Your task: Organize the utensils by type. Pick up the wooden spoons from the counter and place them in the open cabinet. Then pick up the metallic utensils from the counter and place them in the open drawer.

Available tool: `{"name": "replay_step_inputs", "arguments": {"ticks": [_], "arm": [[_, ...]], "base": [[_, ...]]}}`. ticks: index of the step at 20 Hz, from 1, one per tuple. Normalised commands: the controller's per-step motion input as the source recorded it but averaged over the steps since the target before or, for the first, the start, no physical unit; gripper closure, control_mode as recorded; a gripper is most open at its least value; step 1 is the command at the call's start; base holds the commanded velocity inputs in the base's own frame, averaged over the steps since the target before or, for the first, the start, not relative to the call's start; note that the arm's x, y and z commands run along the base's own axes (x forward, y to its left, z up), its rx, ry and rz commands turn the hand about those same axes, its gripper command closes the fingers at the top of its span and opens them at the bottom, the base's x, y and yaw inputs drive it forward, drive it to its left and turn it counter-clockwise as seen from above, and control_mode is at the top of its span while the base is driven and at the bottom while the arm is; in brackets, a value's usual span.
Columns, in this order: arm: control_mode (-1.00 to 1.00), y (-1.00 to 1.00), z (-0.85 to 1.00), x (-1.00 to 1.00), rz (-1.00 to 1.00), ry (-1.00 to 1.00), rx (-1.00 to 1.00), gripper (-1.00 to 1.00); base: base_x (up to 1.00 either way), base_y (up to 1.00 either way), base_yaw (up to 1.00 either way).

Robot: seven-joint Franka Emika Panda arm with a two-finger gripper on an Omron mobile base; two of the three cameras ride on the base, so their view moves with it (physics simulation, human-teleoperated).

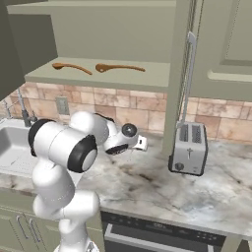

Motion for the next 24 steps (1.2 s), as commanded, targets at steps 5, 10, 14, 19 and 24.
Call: {"name": "replay_step_inputs", "arguments": {"ticks": [5,10,14,19,24], "arm": [[-1.0,0.0,-0.42,0.14,0.0,0.0,-0.09,-1.0],[-1.0,0.0,-0.27,0.21,0.0,0.0,-0.06,-1.0],[-1.0,0.0,-0.12,0.26,0.0,0.0,-0.03,-1.0],[-1.0,-0.04,-0.02,0.07,0.0,0.03,0.0,-1.0],[-1.0,-0.11,-0.09,0.0,0.0,0.03,0.0,-1.0]], "base": [[0.0,0.0,0.0],[0.0,0.0,0.0],[0.0,0.0,0.0],[0.0,0.0,0.0],[0.0,0.0,0.0]]}}
